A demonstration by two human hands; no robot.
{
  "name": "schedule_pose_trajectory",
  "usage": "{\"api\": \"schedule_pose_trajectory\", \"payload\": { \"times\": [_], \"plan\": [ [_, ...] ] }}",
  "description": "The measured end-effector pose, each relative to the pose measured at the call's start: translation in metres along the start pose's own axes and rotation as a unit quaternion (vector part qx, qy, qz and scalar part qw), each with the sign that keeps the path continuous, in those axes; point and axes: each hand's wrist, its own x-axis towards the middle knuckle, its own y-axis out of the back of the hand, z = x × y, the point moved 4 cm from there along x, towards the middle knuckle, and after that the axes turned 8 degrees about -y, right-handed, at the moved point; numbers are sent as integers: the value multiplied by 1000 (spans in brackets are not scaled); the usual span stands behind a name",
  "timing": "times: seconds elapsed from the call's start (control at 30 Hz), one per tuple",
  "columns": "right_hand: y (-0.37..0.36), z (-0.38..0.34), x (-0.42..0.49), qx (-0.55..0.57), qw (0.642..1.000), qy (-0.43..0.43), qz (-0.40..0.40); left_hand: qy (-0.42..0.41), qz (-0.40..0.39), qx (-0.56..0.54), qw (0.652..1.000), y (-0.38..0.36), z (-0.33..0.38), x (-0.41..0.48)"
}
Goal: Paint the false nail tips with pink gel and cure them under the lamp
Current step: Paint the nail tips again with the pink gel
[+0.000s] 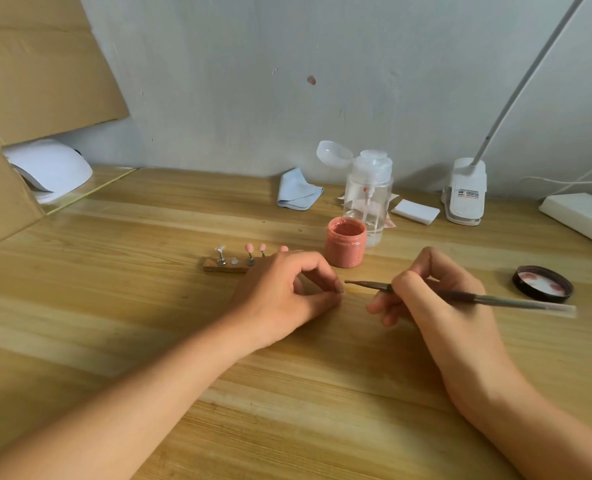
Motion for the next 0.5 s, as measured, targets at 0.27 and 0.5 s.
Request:
{"api": "schedule_pose_trajectory", "payload": {
  "times": [0.27, 0.5],
  "plan": [
    [-5, -1, 0, -8, 1000, -1, -27, -15, 4, 9, 1000, 0, -6, 2],
    [-6, -1, 0, -14, 1000, -2, -23, -24, 2, 15, 1000, -1, -14, 4]
  ]
}}
